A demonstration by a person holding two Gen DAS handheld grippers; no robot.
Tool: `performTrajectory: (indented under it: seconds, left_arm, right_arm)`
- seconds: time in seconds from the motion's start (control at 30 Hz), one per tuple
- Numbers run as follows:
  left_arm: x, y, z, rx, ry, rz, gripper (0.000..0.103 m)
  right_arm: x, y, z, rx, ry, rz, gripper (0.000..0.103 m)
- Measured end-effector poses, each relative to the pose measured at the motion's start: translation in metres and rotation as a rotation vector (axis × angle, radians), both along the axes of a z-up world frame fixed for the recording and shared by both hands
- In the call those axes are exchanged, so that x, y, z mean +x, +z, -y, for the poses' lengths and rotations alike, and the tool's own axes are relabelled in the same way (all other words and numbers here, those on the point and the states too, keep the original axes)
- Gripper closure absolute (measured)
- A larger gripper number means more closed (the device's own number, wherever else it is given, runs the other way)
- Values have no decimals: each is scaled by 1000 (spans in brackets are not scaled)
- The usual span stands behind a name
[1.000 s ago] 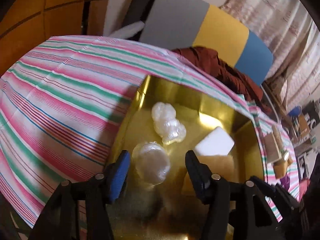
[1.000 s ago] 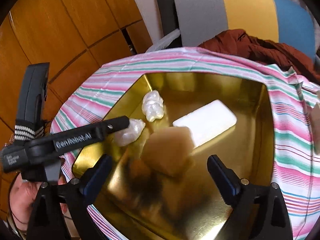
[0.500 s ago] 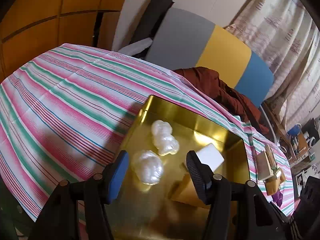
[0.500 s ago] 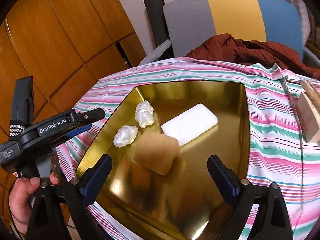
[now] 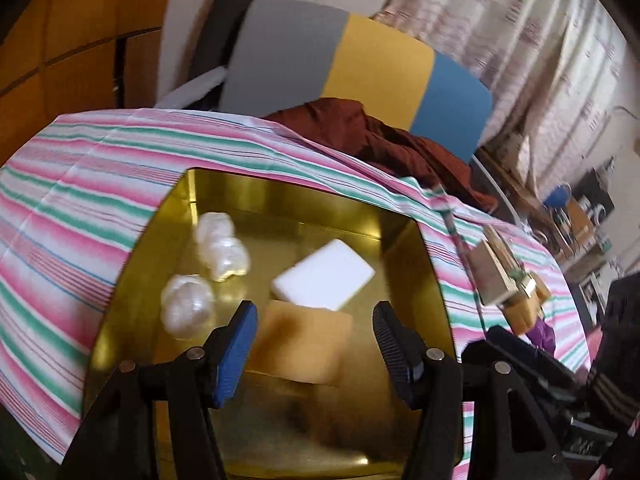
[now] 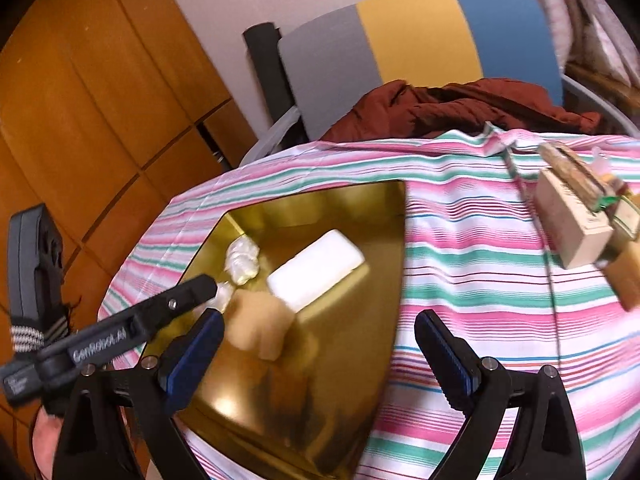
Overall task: Organize objects
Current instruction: 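Move both tools back from the tray to the item cluster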
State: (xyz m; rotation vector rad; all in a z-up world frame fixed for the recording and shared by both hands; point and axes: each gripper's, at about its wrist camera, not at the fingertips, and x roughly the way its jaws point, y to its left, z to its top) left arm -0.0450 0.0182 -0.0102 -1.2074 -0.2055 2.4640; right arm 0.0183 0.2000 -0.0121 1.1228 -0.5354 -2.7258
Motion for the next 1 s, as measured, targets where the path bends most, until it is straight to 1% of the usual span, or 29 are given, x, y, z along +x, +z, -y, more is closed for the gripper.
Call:
performTrajectory:
  seconds: [0.2, 0.43, 0.6, 0.73, 0.83, 1.0]
  left_arm:
    - [12, 6, -33, -44, -87, -28, 42]
    - [25, 6, -71, -60, -196, -27, 42]
    - [35, 4, -101, -67, -279, -21, 42]
    - [46, 3, -123, -72, -347, -20, 42]
    - [53, 1, -136, -78, -385, -13, 42]
    - [64, -6, -153, -94, -439, 6, 42]
  right_arm:
    - [12, 3, -32, -2, -90, -22, 6]
    - [31, 2, -85, -31, -231, -35, 6]
    - [43, -2, -116, -38, -305, -27, 6]
    - [53, -9, -137, -12, -353, -12, 6]
    - [63, -16, -159, 7, -397, 3, 6]
    - [76, -28, -201, 12, -491, 37, 6]
